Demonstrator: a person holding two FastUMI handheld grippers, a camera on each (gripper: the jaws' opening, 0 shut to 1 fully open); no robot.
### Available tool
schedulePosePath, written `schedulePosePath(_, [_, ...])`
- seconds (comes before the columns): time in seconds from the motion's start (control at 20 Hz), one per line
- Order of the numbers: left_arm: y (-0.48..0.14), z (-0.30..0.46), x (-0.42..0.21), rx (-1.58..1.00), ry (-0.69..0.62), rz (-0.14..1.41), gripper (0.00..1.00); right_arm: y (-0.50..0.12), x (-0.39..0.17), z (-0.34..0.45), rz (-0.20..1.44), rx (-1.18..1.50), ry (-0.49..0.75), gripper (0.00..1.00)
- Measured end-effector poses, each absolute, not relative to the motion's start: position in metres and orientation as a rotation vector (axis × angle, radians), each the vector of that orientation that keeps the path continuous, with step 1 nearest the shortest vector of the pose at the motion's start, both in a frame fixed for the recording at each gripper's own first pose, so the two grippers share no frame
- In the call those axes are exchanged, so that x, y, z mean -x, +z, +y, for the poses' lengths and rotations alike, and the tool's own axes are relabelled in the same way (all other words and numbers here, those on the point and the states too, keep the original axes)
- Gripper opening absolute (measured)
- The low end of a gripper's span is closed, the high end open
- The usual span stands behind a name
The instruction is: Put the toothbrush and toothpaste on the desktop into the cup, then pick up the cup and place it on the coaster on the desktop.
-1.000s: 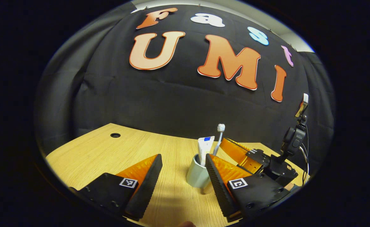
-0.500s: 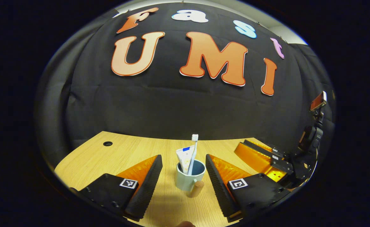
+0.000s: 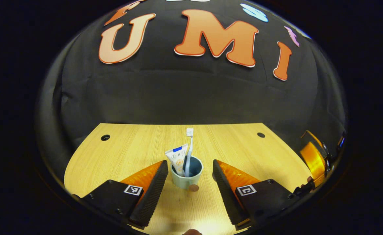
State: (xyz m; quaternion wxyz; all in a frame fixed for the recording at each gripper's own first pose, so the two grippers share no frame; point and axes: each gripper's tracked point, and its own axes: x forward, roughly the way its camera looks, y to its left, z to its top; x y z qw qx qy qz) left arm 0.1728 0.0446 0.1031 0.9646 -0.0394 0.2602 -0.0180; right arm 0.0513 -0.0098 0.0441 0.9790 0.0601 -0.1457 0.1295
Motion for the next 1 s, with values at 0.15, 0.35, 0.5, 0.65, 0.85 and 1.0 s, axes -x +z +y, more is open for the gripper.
schedulePosePath(0.15, [0.086, 0.04, -0.174, 0.057, -0.044, 0.65, 0.89, 0.042, -0.036, -0.029, -0.288, -0.097, 0.236, 0.9])
schedulePosePath(0.35, [0.076, 0.041, -0.179, 0.088, -0.023, 0.787, 0.9, 0.037, -0.021, -0.051, -0.28, -0.095, 0.206, 0.93])
schedulePosePath(0.5, [0.069, 0.039, -0.177, 0.123, -0.045, 0.863, 0.9, 0.031, -0.016, -0.06, -0.271, -0.114, 0.202, 0.93])
schedulePosePath(0.65, [0.055, 0.033, -0.173, 0.117, -0.061, 0.95, 0.9, 0.023, -0.017, -0.066, -0.251, -0.124, 0.194, 0.93])
schedulePosePath(0.85, [0.046, 0.035, -0.175, 0.123, -0.037, 1.025, 0.9, 0.017, -0.016, -0.067, -0.238, -0.138, 0.2, 0.94])
schedulePosePath(1.0, [0.039, 0.032, -0.174, 0.117, -0.028, 1.091, 0.9, 0.012, -0.016, -0.067, -0.232, -0.137, 0.203, 0.95])
